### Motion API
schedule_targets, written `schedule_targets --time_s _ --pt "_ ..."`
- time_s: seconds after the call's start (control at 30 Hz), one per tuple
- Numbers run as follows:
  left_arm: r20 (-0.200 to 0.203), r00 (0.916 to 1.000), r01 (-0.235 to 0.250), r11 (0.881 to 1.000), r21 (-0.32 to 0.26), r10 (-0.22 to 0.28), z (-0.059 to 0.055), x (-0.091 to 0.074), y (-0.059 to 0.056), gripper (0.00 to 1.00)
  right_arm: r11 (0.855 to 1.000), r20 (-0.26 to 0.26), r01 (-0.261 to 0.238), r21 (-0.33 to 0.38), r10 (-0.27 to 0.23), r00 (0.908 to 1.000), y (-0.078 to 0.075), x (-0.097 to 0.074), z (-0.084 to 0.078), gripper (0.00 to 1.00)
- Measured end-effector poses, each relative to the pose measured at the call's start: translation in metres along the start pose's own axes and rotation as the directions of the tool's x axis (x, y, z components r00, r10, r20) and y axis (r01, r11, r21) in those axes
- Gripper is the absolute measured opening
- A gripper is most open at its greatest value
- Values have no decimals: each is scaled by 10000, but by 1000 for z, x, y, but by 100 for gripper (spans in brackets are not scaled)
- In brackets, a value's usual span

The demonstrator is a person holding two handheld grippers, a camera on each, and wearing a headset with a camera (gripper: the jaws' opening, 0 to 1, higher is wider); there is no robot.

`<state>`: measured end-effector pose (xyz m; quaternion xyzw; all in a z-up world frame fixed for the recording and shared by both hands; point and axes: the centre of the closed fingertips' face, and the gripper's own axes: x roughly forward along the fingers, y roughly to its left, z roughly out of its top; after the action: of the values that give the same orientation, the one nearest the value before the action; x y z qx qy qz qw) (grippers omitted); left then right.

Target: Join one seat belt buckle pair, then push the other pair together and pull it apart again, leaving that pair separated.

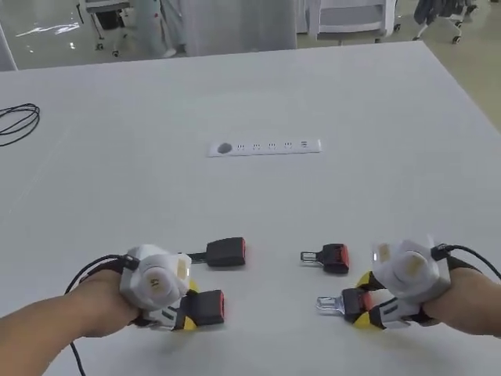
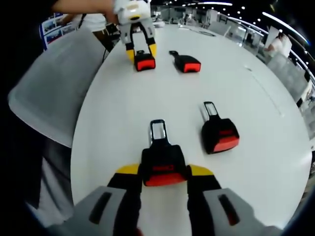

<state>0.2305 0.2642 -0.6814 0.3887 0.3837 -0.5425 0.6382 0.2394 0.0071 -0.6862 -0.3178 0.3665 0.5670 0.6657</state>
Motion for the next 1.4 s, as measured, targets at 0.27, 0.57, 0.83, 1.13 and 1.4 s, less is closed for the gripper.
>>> schedule_targets --time_s 0.27,0.57,0.83,1.13,1.4 --pt "-175 9998 97 9998 191 -94 1 1 -1 32 9991 -95 -216 -364 213 9997 0 0 0 35" --pt "-305 9994 199 9991 378 -188 1 1 -1 32 9988 -139 -214 -444 208 9997 0 0 0 35" --pt "-315 9995 75 9990 439 -61 1 1 -2 32 9991 -236 -125 -404 115 9997 1 1 0 35" --pt "-352 9993 166 9983 555 -147 1 1 -2 32 9987 -421 -181 -466 162 9990 1 0 0 34" --pt "-244 9995 206 9979 612 -191 1 1 -2 32 9995 -269 -131 -293 123 9996 0 0 0 35"
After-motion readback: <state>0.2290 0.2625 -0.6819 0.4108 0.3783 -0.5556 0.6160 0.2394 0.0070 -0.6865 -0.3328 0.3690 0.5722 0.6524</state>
